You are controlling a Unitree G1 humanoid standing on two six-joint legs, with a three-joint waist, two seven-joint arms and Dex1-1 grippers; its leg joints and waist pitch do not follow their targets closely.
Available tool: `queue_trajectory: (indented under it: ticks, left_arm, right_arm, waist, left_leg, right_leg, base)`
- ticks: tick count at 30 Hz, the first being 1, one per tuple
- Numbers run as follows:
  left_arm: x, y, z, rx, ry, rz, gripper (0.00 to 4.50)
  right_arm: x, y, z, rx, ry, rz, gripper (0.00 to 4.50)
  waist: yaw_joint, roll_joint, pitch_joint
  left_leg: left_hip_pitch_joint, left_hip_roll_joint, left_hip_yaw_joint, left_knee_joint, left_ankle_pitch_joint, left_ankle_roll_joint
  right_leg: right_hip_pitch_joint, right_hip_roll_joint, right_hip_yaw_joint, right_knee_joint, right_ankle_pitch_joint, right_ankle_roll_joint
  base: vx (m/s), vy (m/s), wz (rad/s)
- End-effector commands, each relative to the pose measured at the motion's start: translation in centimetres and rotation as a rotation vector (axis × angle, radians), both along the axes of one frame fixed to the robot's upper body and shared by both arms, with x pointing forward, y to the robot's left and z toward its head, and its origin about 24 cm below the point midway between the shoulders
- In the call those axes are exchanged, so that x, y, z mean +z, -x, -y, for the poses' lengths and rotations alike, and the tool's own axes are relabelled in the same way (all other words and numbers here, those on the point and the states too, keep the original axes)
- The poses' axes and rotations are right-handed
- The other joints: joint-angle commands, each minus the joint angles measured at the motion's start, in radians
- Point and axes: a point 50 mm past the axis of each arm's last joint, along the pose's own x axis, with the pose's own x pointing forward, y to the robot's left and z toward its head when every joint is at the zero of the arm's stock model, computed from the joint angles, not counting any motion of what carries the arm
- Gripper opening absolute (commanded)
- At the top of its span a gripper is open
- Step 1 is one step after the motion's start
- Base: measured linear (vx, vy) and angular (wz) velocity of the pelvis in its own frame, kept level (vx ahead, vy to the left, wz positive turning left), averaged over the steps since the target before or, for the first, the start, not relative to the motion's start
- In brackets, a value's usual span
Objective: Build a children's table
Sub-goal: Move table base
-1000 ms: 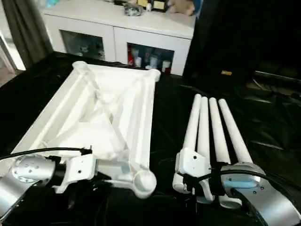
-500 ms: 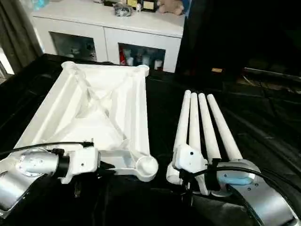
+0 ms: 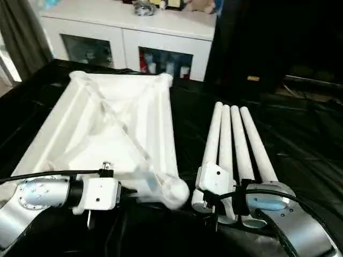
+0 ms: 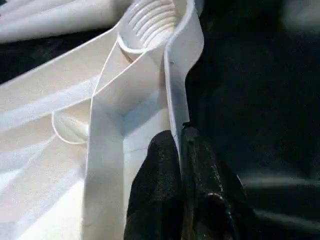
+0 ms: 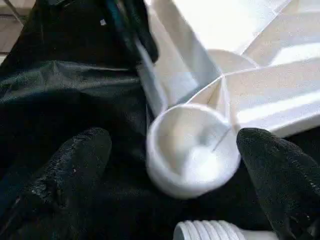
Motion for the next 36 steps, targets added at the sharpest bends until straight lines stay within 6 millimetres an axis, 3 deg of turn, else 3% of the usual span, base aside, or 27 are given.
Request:
queue_trajectory:
  ticks: [1, 5, 8, 10, 12, 20, 26, 31, 33, 36]
  left_arm:
    - [1.9, -1.6, -0.6, 0.045, -0.018, 0.181, 0.02]
    - [2.2, -2.1, -0.9, 0.047, -0.032, 0.243, 0.02]
    - [1.8, -1.9, -1.2, 0.020, -0.061, 0.238, 0.02]
    - [1.6, -2.0, -1.4, 0.021, -0.076, 0.245, 0.02]
    - [1.3, -2.2, -1.7, 0.029, -0.092, 0.246, 0.02]
    - [0.1, -3.9, -3.9, 0.151, -0.055, 0.196, 0.02]
    - [-0.3, -3.5, -4.5, 0.129, 0.073, 0.082, 0.02]
    - [-0.8, -3.0, -5.1, 0.121, 0.074, -0.025, 0.02]
    - [-0.5, -2.7, -5.1, 0.129, 0.116, -0.060, 0.48]
    - [-0.4, -2.4, -5.2, 0.139, 0.131, -0.100, 0.62]
  right_arm:
    - [0.0, -0.2, 0.2, -0.012, 0.005, 0.012, 4.49]
    - [-0.1, -0.3, 0.1, -0.013, 0.002, 0.013, 4.49]
    - [-0.2, -0.3, 0.0, -0.016, -0.001, 0.016, 4.49]
    - [-0.2, -0.3, 0.0, -0.019, -0.001, 0.018, 4.49]
    - [-0.3, -0.3, 0.0, -0.020, -0.002, 0.019, 4.49]
    - [-0.3, -0.6, -0.5, -0.025, -0.009, 0.036, 4.49]
    - [-0.2, -0.7, -0.6, -0.033, -0.007, 0.052, 4.49]
    - [-0.1, -0.8, -0.5, -0.047, -0.008, 0.056, 4.49]
    - [-0.1, -0.8, -0.5, -0.050, -0.013, 0.053, 4.49]
    - [0.0, -0.8, -0.5, -0.061, -0.026, 0.052, 4.49]
  waist:
    - [0.006, 0.008, -0.042]
    - [0.007, 0.009, -0.047]
    - [0.010, 0.019, -0.054]
    - [0.011, 0.016, -0.059]
    - [0.012, 0.018, -0.058]
    - [0.012, 0.022, -0.052]
    - [0.013, 0.021, -0.053]
    - [0.011, 0.022, -0.054]
    - [0.011, 0.022, -0.054]
    - [0.011, 0.019, -0.052]
  left_leg:
    - [-0.006, 0.059, -0.024, -0.071, -0.180, 0.046]
    - [-0.006, 0.060, -0.025, -0.068, -0.161, 0.050]
    - [-0.008, 0.065, -0.029, -0.065, -0.122, 0.056]
    - [-0.014, 0.065, -0.028, -0.061, -0.085, 0.063]
    - [-0.018, 0.061, -0.026, -0.058, -0.083, 0.068]
    - [-0.013, 0.061, -0.026, -0.063, -0.140, 0.058]
    - [-0.014, 0.060, -0.026, -0.065, -0.150, 0.049]
    - [-0.012, 0.064, -0.025, -0.064, -0.135, 0.050]
    - [-0.011, 0.064, -0.023, -0.064, -0.135, 0.050]
    - [-0.010, 0.065, -0.023, -0.066, -0.146, 0.047]
  right_leg:
    - [0.038, -0.122, 0.074, -0.111, -0.337, -0.030]
    - [0.038, -0.122, 0.075, -0.106, -0.285, -0.039]
    - [0.040, -0.122, 0.076, -0.088, -0.159, -0.077]
    - [0.043, -0.122, 0.076, -0.077, -0.073, -0.096]
    - [0.042, -0.121, 0.075, -0.078, -0.055, -0.094]
    - [0.036, -0.121, 0.072, -0.092, -0.177, -0.074]
    - [0.039, -0.126, 0.073, -0.095, -0.205, -0.073]
    - [0.036, -0.125, 0.076, -0.085, -0.149, -0.095]
    - [0.037, -0.126, 0.077, -0.085, -0.145, -0.101]
    - [0.037, -0.127, 0.075, -0.089, -0.179, -0.101]
  base:
    - [0.000, 0.000, 0.00]
    - [0.000, 0.000, 0.00]
    - [0.000, 0.000, 0.00]
    - [0.000, 0.000, 0.00]
    - [0.000, 0.000, 0.00]
    - [0.000, 0.000, 0.00]
    - [0.000, 0.000, 0.00]
    - [0.000, 0.000, 0.00]
    - [0.000, 0.000, 0.00]
    - [0.000, 0.000, 0.00]
